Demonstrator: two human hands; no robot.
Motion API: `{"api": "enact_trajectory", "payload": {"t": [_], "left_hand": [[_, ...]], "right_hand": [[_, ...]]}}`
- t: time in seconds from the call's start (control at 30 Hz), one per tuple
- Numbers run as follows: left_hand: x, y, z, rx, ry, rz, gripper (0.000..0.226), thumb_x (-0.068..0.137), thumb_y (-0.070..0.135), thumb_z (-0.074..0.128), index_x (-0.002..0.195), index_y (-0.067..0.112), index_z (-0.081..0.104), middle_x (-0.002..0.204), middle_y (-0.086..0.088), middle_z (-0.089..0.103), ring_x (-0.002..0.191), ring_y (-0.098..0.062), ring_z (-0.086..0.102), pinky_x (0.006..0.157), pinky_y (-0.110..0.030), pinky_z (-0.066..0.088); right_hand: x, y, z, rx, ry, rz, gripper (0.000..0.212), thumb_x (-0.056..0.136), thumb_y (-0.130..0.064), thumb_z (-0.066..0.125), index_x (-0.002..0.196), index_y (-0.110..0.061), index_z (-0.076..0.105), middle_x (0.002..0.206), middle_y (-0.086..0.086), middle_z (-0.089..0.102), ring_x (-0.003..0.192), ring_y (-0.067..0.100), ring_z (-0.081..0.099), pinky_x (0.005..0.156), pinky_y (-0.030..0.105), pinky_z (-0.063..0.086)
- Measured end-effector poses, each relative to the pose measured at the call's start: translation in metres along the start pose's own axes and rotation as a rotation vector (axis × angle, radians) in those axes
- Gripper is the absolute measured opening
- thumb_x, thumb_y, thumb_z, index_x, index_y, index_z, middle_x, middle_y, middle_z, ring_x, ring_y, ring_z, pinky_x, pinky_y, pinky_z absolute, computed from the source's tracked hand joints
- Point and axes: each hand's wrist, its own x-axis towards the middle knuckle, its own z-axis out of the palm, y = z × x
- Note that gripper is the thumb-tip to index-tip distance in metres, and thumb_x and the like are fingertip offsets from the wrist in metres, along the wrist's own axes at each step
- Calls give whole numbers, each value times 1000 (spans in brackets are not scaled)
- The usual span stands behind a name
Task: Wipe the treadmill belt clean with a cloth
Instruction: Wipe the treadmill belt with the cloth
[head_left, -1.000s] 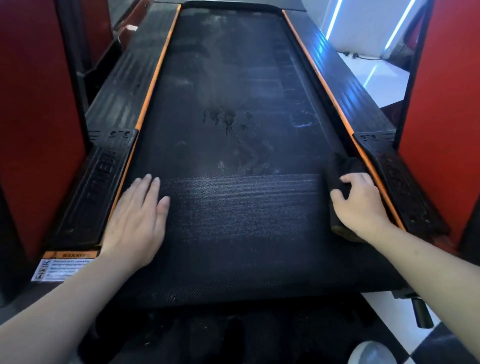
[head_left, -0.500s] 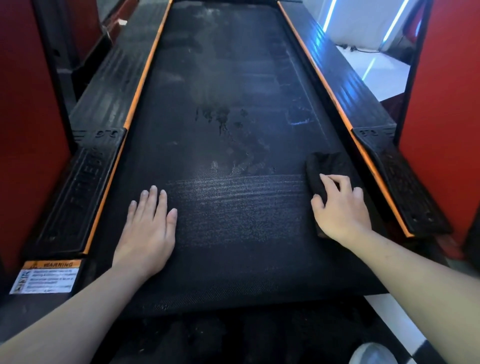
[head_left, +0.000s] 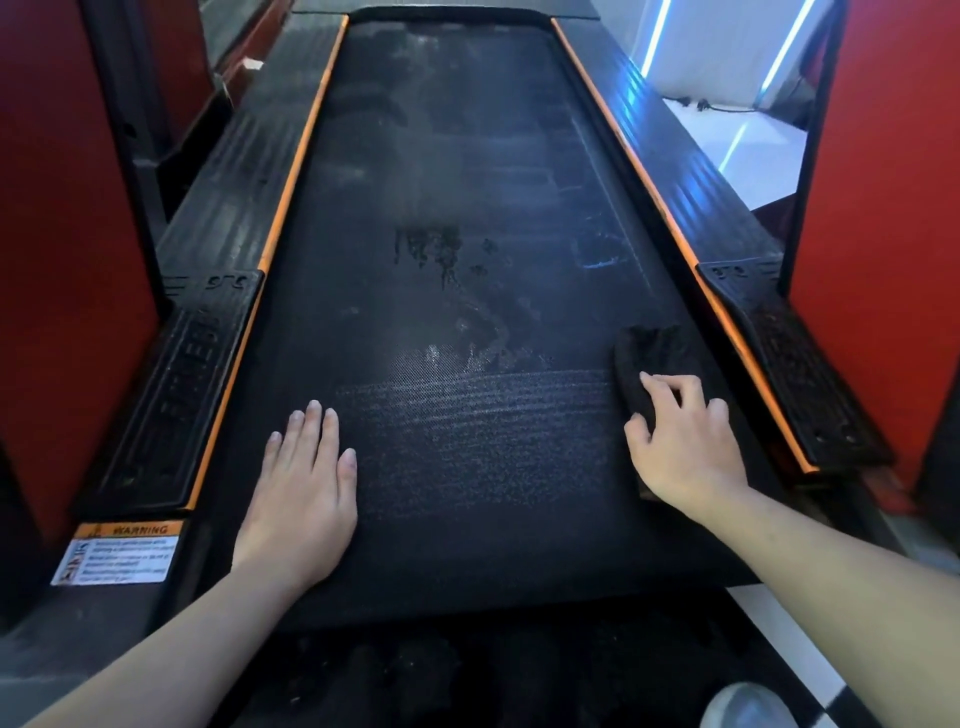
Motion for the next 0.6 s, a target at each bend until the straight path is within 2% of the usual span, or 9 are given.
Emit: {"api": "enact_trajectory", "payload": {"t": [0.3,0.47,0.6], "left_hand": [[-25,0,4,-4,32,6,69,98,42,1,155,5,11,165,-7,4,152,-16,-3,124,-36,1],[-43,0,5,-11,37,17,67,98,42,-2,155,7,6,164,-4,-1,151,-14,-9,123,-35,-2],[-57,-2,8,16,59,34,65,100,41,1,153,4,8,164,-6,4,152,-16,-4,124,-37,2]], "right_hand": [[-22,6,-3,-1,1,-5,57,98,-41,43,153,-29,33,143,-9,33,96,21,38,85,35,46],[-37,10,-4,-28,2,-6,58,97,-42,44,153,-29,34,139,-7,36,94,22,40,81,34,46],[-48,14,-4,-22,7,1,58,96,-41,47,151,-28,38,135,-6,39,92,22,42,77,34,47]]}}
